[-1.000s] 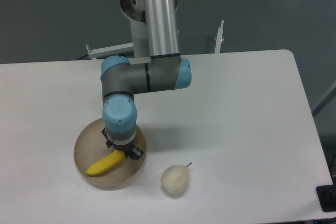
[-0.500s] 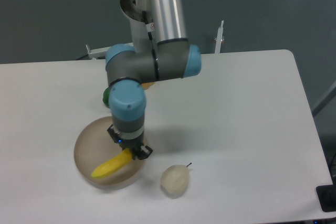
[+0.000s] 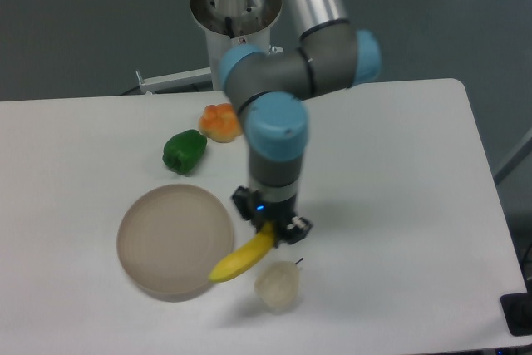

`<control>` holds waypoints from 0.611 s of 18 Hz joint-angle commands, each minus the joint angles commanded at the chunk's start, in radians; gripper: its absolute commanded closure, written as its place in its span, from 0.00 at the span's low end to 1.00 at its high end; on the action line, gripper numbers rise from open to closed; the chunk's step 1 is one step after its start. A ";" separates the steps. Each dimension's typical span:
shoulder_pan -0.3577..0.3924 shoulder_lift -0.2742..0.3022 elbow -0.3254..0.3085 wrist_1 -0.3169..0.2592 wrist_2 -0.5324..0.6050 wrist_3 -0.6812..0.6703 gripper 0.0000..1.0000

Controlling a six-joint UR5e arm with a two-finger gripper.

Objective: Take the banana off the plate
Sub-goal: 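Carry the held banana away from the plate, past the pear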

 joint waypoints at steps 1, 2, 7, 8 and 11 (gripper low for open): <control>0.021 0.000 0.000 0.000 -0.003 0.026 1.00; 0.044 0.000 0.000 0.000 -0.005 0.052 1.00; 0.137 -0.015 0.000 0.000 -0.006 0.213 1.00; 0.166 -0.032 0.000 0.000 -0.008 0.255 1.00; 0.204 -0.061 0.011 0.000 0.002 0.341 1.00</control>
